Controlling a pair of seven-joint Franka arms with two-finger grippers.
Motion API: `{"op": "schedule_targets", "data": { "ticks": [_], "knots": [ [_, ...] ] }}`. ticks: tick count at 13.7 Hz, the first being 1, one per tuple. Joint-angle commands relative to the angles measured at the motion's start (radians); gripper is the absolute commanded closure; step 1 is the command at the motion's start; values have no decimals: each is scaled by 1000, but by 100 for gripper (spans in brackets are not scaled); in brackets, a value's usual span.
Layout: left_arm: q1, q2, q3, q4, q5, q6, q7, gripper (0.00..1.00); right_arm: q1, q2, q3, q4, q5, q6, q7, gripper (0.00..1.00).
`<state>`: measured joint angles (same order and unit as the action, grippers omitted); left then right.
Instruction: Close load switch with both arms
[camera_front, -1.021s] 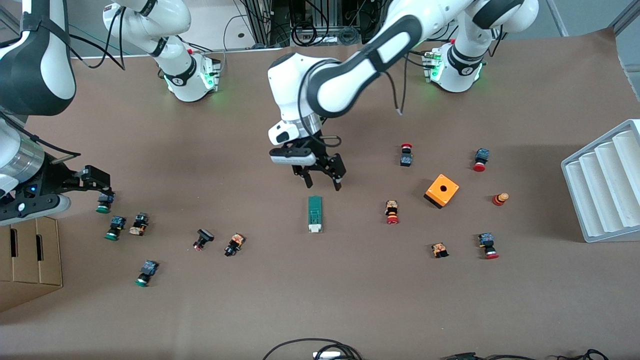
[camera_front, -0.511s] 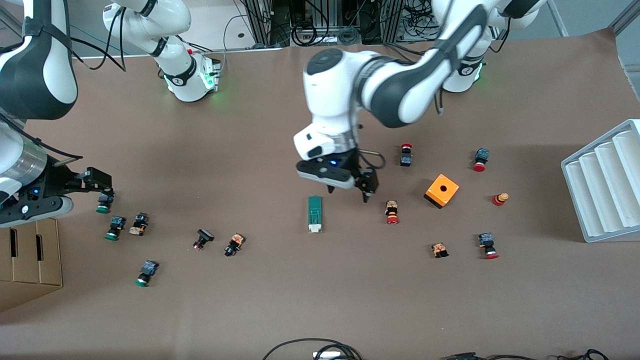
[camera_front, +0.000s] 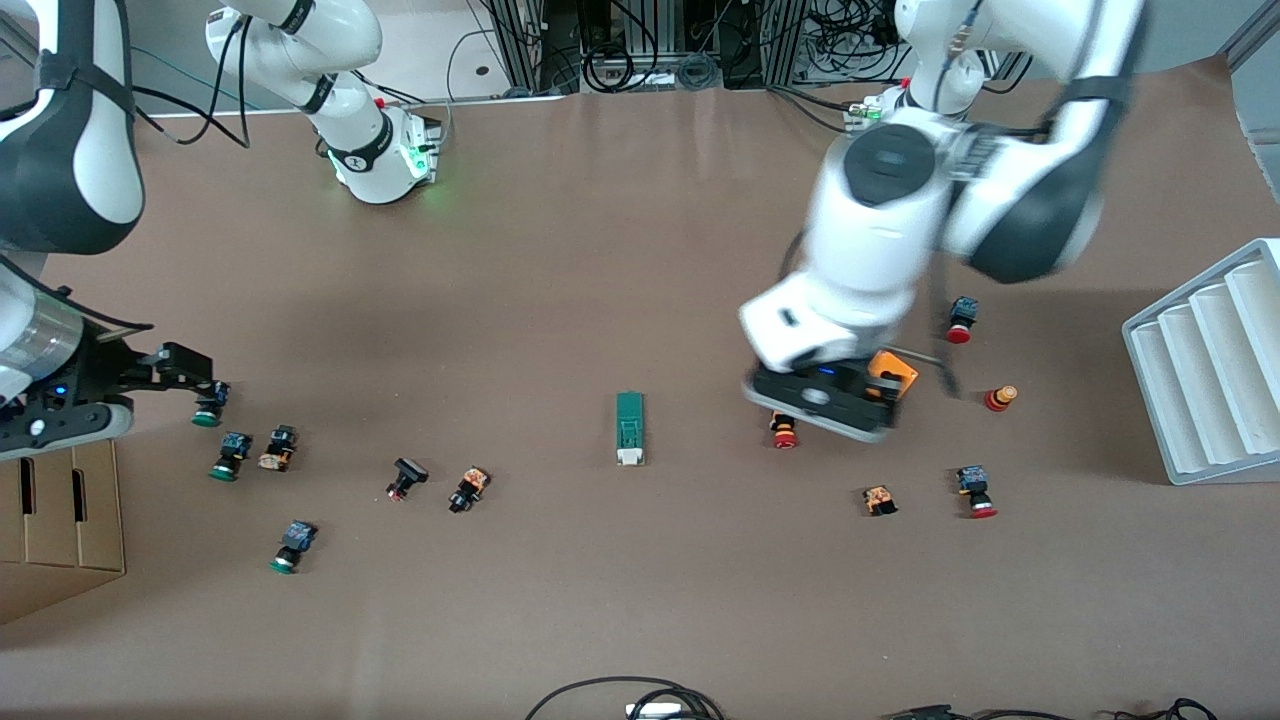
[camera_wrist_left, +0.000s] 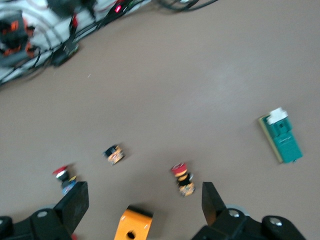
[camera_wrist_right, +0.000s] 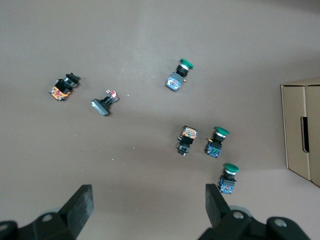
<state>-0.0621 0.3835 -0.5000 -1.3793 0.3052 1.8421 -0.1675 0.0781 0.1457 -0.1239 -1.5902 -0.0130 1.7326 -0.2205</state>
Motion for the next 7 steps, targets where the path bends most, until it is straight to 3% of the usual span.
{"op": "schedule_targets", "data": {
  "ticks": [1,7],
  "knots": [
    [94,-52,-12,-12,-66,-84,51,0,2,8,-2,16,11,-15,-4,0],
    [208,-86,-9,-12,-66,-202,49,0,-4,-18,-10,16,13,-22,-10,0]
  ]
}}
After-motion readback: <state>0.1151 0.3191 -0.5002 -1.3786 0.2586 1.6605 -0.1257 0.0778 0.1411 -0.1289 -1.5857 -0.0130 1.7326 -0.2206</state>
